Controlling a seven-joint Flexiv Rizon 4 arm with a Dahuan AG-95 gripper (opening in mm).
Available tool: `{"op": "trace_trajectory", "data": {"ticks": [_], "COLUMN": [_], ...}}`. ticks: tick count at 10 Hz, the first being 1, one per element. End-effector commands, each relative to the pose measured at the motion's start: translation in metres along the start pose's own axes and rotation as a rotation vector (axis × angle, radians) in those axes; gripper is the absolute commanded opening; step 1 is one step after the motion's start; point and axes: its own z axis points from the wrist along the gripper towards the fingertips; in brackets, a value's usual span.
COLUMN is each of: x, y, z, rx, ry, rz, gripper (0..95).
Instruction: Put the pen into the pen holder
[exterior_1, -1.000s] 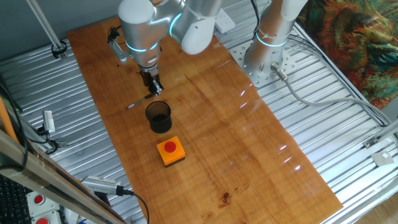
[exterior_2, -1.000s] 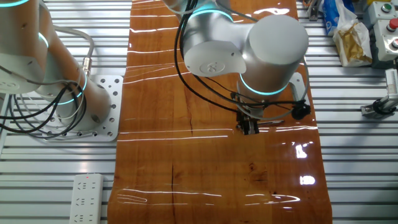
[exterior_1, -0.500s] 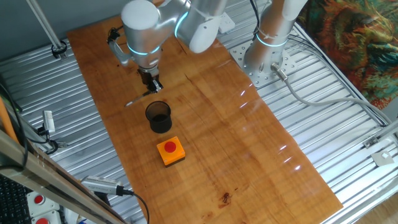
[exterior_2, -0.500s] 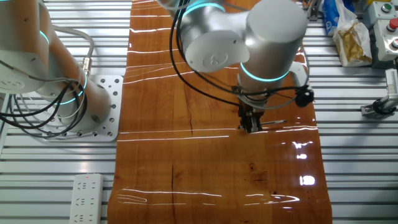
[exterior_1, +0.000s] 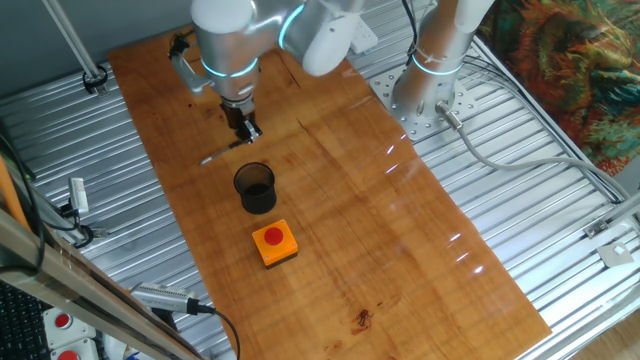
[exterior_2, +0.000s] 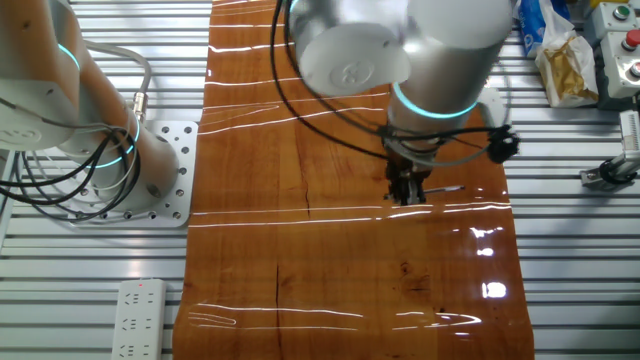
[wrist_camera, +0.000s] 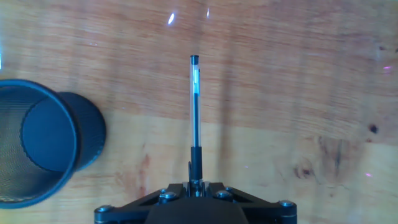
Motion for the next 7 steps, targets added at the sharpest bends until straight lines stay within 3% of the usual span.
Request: {"op": "trace_trajectory", "data": {"ticks": [1,4,7], "x": [-0.006,-0.015,-0.018], "y": [-0.001,0.02,0.046], "z": [-0.014,-0.042,-0.061], "rx": [-0.001,-0.012,-0.026], "ry": [0.015,0.058,0.099], "rz": [0.01,0.033,0.044], "gripper": [0.0,0.0,0.0]}}
